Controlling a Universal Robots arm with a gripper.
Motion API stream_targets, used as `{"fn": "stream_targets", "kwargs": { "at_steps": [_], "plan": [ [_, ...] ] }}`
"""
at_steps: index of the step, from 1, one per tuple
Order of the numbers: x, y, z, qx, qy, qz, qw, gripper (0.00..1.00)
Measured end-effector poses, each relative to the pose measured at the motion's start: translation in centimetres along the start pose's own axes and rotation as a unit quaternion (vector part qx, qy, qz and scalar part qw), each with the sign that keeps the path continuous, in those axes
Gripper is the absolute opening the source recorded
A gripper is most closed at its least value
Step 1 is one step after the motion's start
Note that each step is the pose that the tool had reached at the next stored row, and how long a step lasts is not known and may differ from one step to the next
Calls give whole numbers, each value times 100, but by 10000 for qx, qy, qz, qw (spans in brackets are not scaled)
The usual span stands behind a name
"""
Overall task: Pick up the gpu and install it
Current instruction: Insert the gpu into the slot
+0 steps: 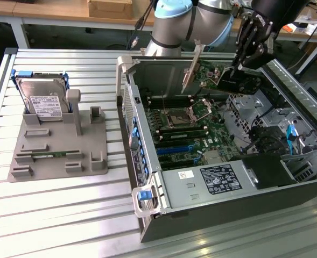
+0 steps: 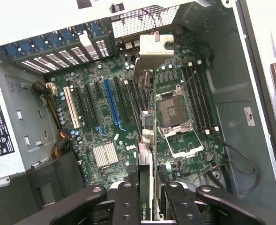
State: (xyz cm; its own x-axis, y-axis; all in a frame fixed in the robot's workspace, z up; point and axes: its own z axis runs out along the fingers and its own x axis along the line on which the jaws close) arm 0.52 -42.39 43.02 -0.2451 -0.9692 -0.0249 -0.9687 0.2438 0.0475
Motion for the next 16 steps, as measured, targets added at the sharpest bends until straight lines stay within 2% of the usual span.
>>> {"fn": "stream_targets", "kwargs": {
  "at_steps": [4,6,10,13,16],
  "plan": [
    [0,0,1,-7,13,-268,9996,26],
    [0,0,1,-13,26,-539,9985,26],
    [0,0,2,-25,47,-985,9951,26],
    [0,0,2,-32,61,-1287,9917,26],
    [0,0,3,-43,81,-1707,9853,26]
  ]
}}
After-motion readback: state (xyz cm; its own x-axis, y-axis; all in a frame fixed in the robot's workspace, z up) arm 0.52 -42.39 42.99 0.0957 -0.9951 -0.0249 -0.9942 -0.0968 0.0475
